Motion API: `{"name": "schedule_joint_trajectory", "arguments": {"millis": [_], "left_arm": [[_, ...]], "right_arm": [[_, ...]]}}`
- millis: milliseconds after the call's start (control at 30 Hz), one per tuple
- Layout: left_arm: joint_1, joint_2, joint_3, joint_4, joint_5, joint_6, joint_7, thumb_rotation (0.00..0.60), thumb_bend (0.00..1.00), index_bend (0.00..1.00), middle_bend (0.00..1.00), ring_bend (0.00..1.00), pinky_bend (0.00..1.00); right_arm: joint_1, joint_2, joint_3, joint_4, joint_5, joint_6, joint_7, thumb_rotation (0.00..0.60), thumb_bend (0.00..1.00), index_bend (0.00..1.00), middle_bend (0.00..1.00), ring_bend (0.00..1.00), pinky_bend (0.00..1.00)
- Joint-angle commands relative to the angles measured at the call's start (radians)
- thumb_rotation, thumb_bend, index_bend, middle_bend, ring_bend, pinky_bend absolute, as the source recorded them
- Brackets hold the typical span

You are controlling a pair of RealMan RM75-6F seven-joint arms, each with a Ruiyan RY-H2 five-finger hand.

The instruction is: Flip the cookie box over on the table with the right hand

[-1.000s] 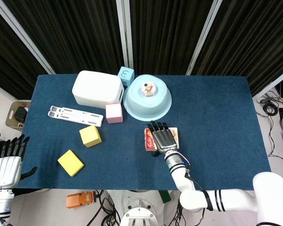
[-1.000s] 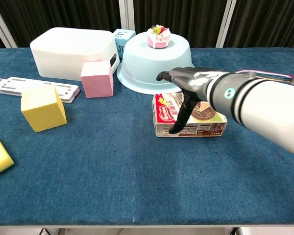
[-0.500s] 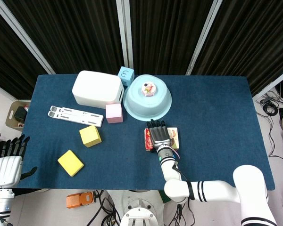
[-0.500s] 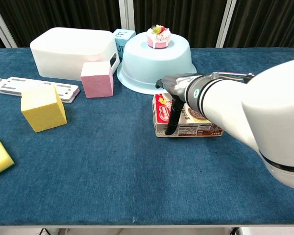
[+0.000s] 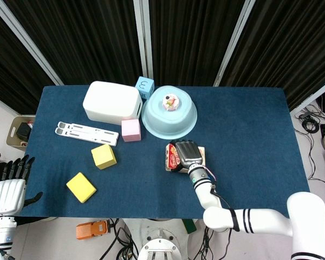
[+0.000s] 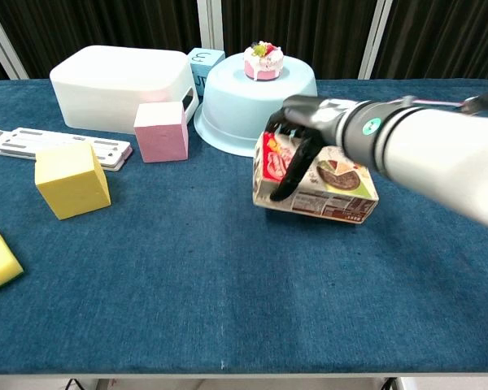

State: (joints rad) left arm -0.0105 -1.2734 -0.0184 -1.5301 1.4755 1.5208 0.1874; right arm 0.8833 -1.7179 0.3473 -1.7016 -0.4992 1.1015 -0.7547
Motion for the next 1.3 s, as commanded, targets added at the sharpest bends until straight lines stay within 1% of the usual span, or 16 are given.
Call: {"name": "schedule_joint_trajectory", "arguments": {"millis": [33, 133, 200, 233, 300, 333, 433, 533, 633, 733, 833, 967, 1100, 1200, 1267, 1300], "left_arm": [[0.0, 0.002, 0.0, -0.006, 0.001, 0.001, 0.005, 0.6, 0.13, 0.0, 0.0, 0.0, 0.0], [-0.001, 0.002, -0.001, -0.013, 0.003, 0.004, 0.011, 0.6, 0.13, 0.0, 0.0, 0.0, 0.0], [-0.001, 0.0, -0.001, -0.015, 0.003, 0.004, 0.016, 0.6, 0.13, 0.0, 0.0, 0.0, 0.0], [-0.002, -0.001, -0.001, -0.017, 0.001, 0.002, 0.019, 0.6, 0.13, 0.0, 0.0, 0.0, 0.0], [-0.003, -0.002, 0.0, -0.021, 0.001, -0.001, 0.024, 0.6, 0.13, 0.0, 0.0, 0.0, 0.0], [-0.005, -0.003, 0.0, -0.024, 0.002, -0.002, 0.028, 0.6, 0.13, 0.0, 0.0, 0.0, 0.0], [-0.009, -0.004, 0.0, -0.031, 0.005, -0.005, 0.038, 0.6, 0.13, 0.0, 0.0, 0.0, 0.0], [-0.011, -0.003, -0.002, -0.038, 0.004, -0.005, 0.047, 0.6, 0.13, 0.0, 0.0, 0.0, 0.0], [-0.012, -0.002, -0.002, -0.044, 0.002, -0.006, 0.053, 0.6, 0.13, 0.0, 0.0, 0.0, 0.0], [-0.012, -0.002, -0.002, -0.046, 0.0, -0.007, 0.055, 0.6, 0.13, 0.0, 0.0, 0.0, 0.0], [-0.011, -0.002, -0.002, -0.046, -0.004, -0.009, 0.055, 0.6, 0.13, 0.0, 0.0, 0.0, 0.0], [-0.012, -0.002, -0.002, -0.045, -0.005, -0.009, 0.053, 0.6, 0.13, 0.0, 0.0, 0.0, 0.0], [-0.013, -0.003, -0.002, -0.043, -0.005, -0.012, 0.052, 0.6, 0.13, 0.0, 0.0, 0.0, 0.0], [-0.015, -0.005, -0.002, -0.042, -0.006, -0.015, 0.051, 0.6, 0.13, 0.0, 0.0, 0.0, 0.0], [-0.016, -0.006, -0.001, -0.04, -0.006, -0.016, 0.05, 0.6, 0.13, 0.0, 0.0, 0.0, 0.0], [-0.016, -0.005, -0.002, -0.04, -0.006, -0.016, 0.05, 0.6, 0.13, 0.0, 0.0, 0.0, 0.0]], "right_arm": [[-0.151, 0.143, -0.021, -0.08, -0.247, -0.096, 0.302, 0.6, 0.12, 0.46, 0.41, 0.32, 0.32], [-0.237, 0.197, -0.037, -0.055, -0.44, -0.136, 0.541, 0.6, 0.12, 0.46, 0.41, 0.33, 0.32], [-0.286, 0.212, -0.052, -0.003, -0.585, -0.149, 0.732, 0.6, 0.12, 0.46, 0.41, 0.33, 0.32], [-0.308, 0.212, -0.062, 0.037, -0.655, -0.15, 0.844, 0.6, 0.12, 0.46, 0.41, 0.33, 0.32], [-0.329, 0.202, -0.077, 0.107, -0.756, -0.143, 1.01, 0.6, 0.12, 0.46, 0.41, 0.33, 0.32], [-0.337, 0.192, -0.09, 0.157, -0.818, -0.135, 1.121, 0.6, 0.12, 0.46, 0.41, 0.33, 0.32], [-0.346, 0.151, -0.122, 0.287, -0.944, -0.085, 1.385, 0.6, 0.12, 0.46, 0.41, 0.33, 0.32], [-0.345, 0.096, -0.152, 0.419, -1.019, -0.029, 1.582, 0.6, 0.12, 0.46, 0.41, 0.33, 0.32], [-0.338, 0.037, -0.173, 0.536, -1.05, 0.005, 1.734, 0.6, 0.12, 0.46, 0.41, 0.33, 0.32], [-0.329, -0.007, -0.195, 0.623, -1.074, 0.028, 1.859, 0.6, 0.12, 0.46, 0.41, 0.32, 0.32], [-0.326, -0.052, -0.211, 0.708, -1.1, 0.078, 1.94, 0.6, 0.12, 0.46, 0.41, 0.31, 0.31], [-0.327, -0.104, -0.219, 0.804, -1.112, 0.137, 2.0, 0.6, 0.13, 0.44, 0.41, 0.3, 0.3], [-0.328, -0.129, -0.234, 0.862, -1.117, 0.162, 2.033, 0.6, 0.14, 0.42, 0.41, 0.29, 0.28], [-0.329, -0.137, -0.253, 0.893, -1.124, 0.169, 2.044, 0.6, 0.14, 0.36, 0.41, 0.25, 0.24], [-0.333, -0.141, -0.264, 0.909, -1.124, 0.172, 2.049, 0.6, 0.14, 0.29, 0.4, 0.2, 0.21], [-0.334, -0.142, -0.269, 0.915, -1.125, 0.174, 2.053, 0.6, 0.14, 0.23, 0.37, 0.17, 0.17]]}}
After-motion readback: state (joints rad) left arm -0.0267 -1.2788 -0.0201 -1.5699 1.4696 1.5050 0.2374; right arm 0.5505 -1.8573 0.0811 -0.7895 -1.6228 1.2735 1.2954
